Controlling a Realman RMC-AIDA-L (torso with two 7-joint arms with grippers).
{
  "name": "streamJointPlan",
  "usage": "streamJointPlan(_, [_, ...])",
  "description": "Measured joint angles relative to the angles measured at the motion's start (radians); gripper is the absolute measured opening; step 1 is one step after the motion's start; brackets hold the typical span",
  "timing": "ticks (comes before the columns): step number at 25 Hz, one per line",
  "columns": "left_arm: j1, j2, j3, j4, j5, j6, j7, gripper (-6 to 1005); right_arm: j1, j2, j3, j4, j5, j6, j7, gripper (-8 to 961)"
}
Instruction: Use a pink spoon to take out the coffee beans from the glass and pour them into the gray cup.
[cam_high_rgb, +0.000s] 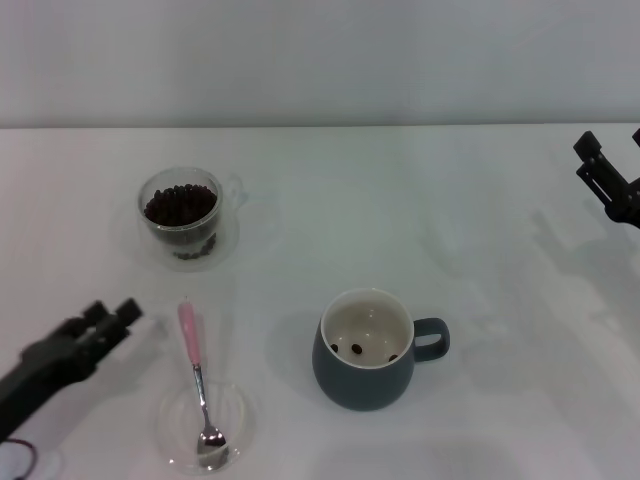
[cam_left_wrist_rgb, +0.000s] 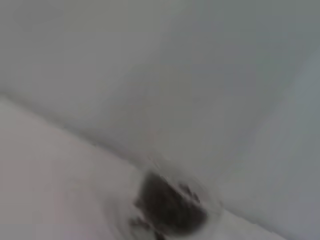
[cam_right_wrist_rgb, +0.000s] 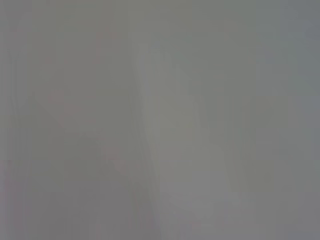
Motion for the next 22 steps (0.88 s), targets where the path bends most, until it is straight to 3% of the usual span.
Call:
streamJointPlan(5, [0.075,-0.006,0.000,0.032,-0.170,-0.062,0.302,651,-0.006,0.000,0.000,0.000,0.000,0.004,-0.005,868])
streamJointPlan(10, [0.098,-0.014,0.000,-0.065,-0.571,-0.107,0.628,676,-0.009,-0.001,0.003,0.000,0.005,0.016,-0.007,868])
streamJointPlan(11, [0.098,-0.014,0.000,-0.065,-0.571,-0.107,0.628,677,-0.009,-0.001,0.005,0.001,0.006,0.020,-0.008,868])
streamJointPlan(12, [0.088,-0.014,0.000,-0.110,-0.704,-0.123,0.705,677,-0.009,0.000,0.007,0.002,0.008,0.023,-0.013,868])
streamJointPlan(22, [0.040,-0.009,0.000,-0.119,-0.781,-0.028,0.749,681,-0.005,0.003,0.012,0.031,0.011,0.097,-0.125,868])
